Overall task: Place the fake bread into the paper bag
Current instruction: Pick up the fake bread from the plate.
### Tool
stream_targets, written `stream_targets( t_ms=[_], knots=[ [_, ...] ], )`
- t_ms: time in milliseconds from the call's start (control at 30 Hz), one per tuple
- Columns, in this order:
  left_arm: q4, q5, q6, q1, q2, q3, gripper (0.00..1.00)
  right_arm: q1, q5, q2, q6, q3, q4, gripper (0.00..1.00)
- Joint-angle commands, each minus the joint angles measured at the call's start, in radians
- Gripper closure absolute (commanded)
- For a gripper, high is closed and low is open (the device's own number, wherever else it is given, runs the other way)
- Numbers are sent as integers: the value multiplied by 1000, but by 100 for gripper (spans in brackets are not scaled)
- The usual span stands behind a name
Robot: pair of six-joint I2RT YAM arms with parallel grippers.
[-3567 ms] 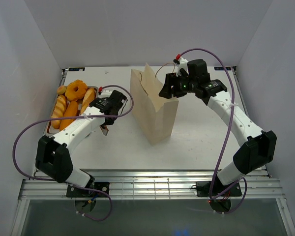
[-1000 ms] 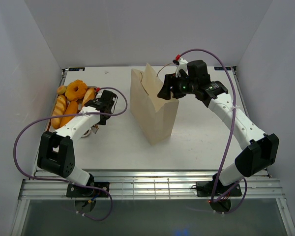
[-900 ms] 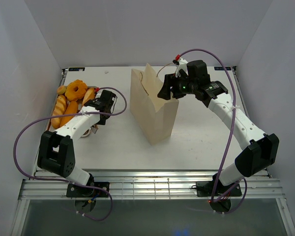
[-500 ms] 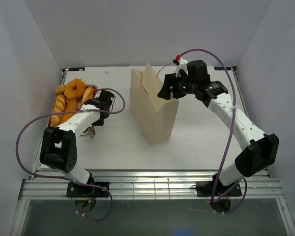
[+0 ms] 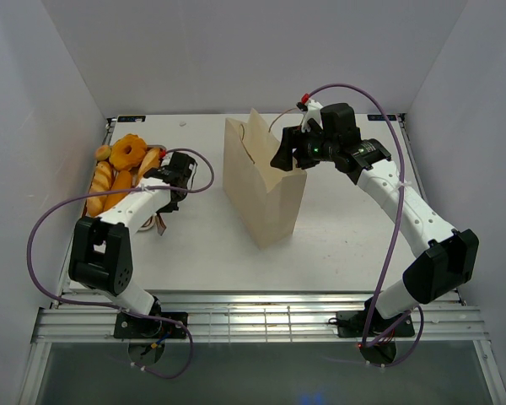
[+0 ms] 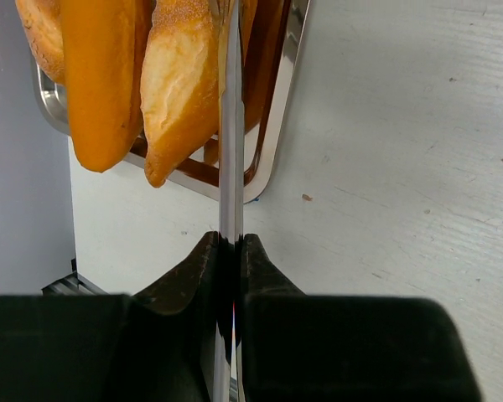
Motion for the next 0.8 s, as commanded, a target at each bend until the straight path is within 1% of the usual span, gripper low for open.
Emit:
stream_targets(
  t_ms=[0, 200, 267, 333, 367, 400, 433, 500, 533, 567, 600, 633, 667, 700, 733, 767],
  knots=[
    [-5, -52, -26, 6, -60, 58, 100, 4, 4, -39, -7, -11, 40, 28],
    [-38, -38, -29, -1, -157, 138, 100, 5, 8, -34, -7, -17, 37, 28],
    [-55, -27, -32, -7, -193, 193, 100, 5, 14, -28, -12, -17, 34, 29],
    [-89, 6, -50, -11, -216, 233, 100, 4, 29, -22, -15, -13, 24, 33],
    [-118, 20, -58, -11, -235, 279, 100, 4, 33, -19, -16, -10, 21, 36],
    [-126, 42, -64, -11, -247, 299, 100, 4, 34, -19, -16, -8, 18, 43],
    [-132, 91, -70, -12, -259, 317, 100, 4, 37, -21, -16, -5, 17, 48],
    [-146, 146, -95, -12, -295, 368, 100, 4, 37, -27, -13, -3, 17, 61],
    [-155, 172, -104, -12, -304, 386, 100, 5, 40, -31, -12, 0, 17, 62],
    [-161, 233, -122, -12, -315, 403, 100, 4, 42, -36, -10, 3, 15, 63],
    [-164, 264, -135, -12, -325, 431, 100, 5, 42, -36, -9, 6, 15, 72],
    [-164, 298, -145, -12, -350, 443, 100, 5, 46, -36, -9, 9, 8, 75],
    [-164, 366, -158, -12, -362, 454, 100, 7, 49, -36, -10, 18, 5, 80],
    [-164, 399, -181, -12, -373, 478, 100, 9, 53, -36, -9, 23, 0, 90],
    [-163, 431, -193, -12, -394, 492, 100, 12, 59, -34, -9, 24, -8, 92],
    [-160, 498, -217, -14, -405, 506, 100, 15, 62, -34, -9, 32, -9, 92]
  ],
)
